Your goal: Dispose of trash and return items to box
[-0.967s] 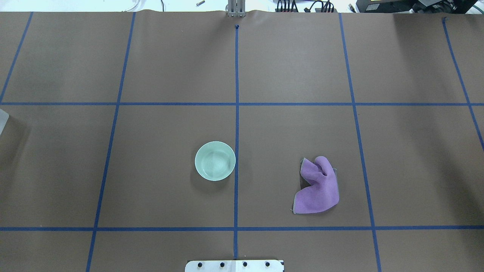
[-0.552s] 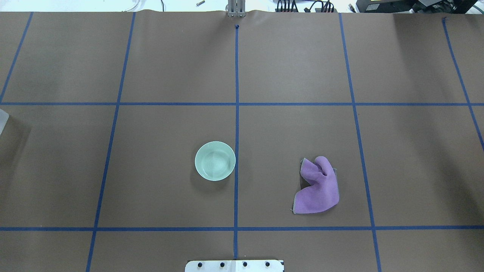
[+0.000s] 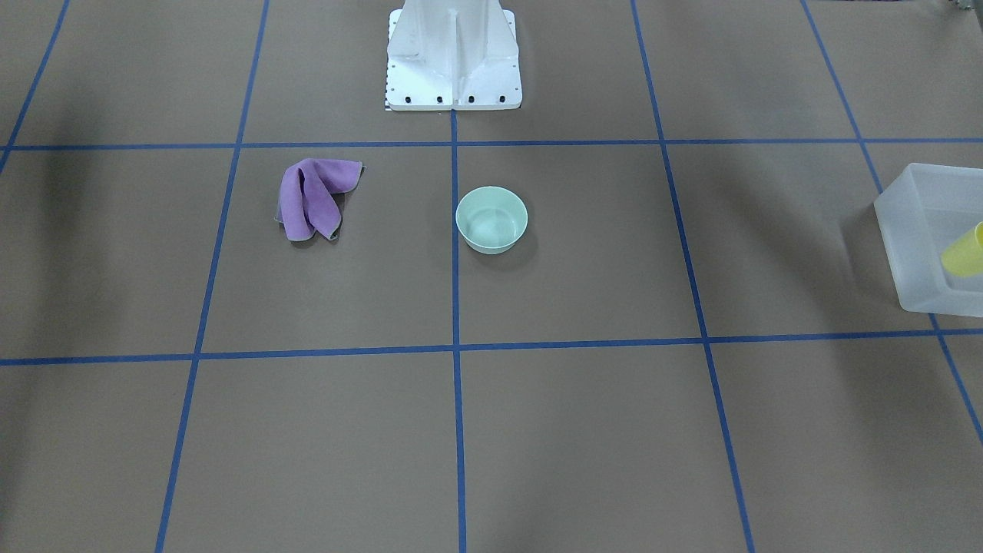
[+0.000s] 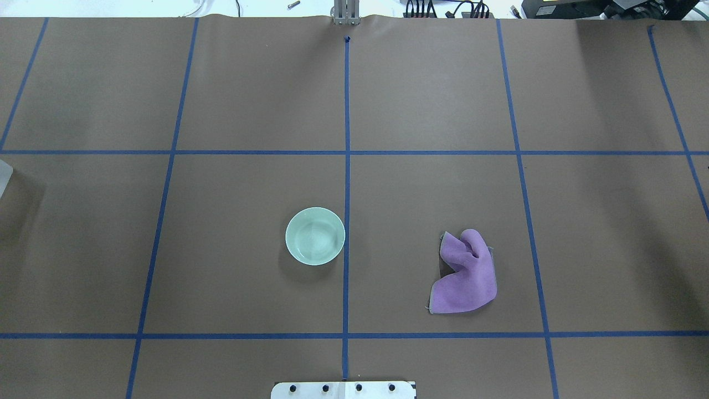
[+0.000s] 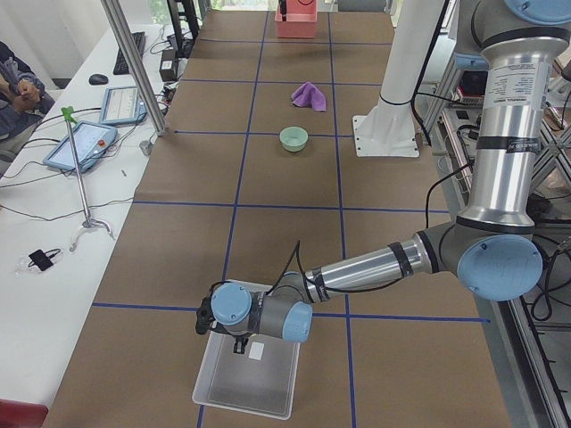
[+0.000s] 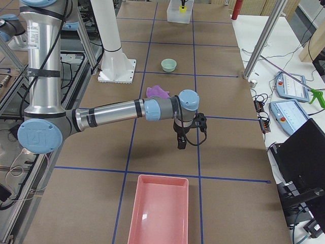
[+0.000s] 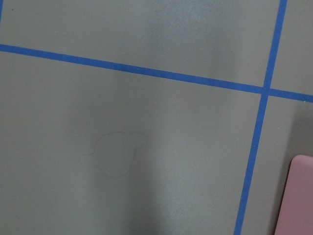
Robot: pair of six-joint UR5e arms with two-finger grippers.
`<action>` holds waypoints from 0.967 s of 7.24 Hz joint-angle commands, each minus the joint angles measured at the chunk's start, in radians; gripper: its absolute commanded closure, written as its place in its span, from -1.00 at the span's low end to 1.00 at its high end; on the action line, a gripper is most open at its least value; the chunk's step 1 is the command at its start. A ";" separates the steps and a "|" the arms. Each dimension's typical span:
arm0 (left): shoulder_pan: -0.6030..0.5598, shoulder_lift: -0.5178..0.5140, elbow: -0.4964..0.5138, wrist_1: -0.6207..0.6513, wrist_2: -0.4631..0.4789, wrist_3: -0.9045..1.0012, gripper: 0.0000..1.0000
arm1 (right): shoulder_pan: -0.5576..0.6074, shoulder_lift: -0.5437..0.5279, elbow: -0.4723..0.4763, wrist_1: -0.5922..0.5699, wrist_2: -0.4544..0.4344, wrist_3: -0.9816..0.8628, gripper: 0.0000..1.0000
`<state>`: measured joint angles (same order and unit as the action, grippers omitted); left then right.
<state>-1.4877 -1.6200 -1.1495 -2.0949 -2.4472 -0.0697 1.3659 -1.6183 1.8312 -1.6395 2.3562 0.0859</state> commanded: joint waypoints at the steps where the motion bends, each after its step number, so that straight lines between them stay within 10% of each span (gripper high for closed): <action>1: 0.007 0.000 0.001 -0.005 -0.003 -0.004 0.68 | -0.002 0.002 -0.006 0.001 0.000 0.000 -1.00; 3: 0.017 -0.021 -0.004 -0.005 -0.004 -0.004 -0.71 | -0.004 0.011 -0.018 0.001 0.000 0.000 -1.00; 7: 0.006 -0.024 -0.077 0.047 -0.058 0.005 -0.94 | -0.004 0.029 -0.040 0.001 0.002 0.000 -1.00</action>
<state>-1.4783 -1.6429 -1.1891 -2.0815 -2.4911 -0.0651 1.3622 -1.5913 1.7936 -1.6383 2.3576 0.0859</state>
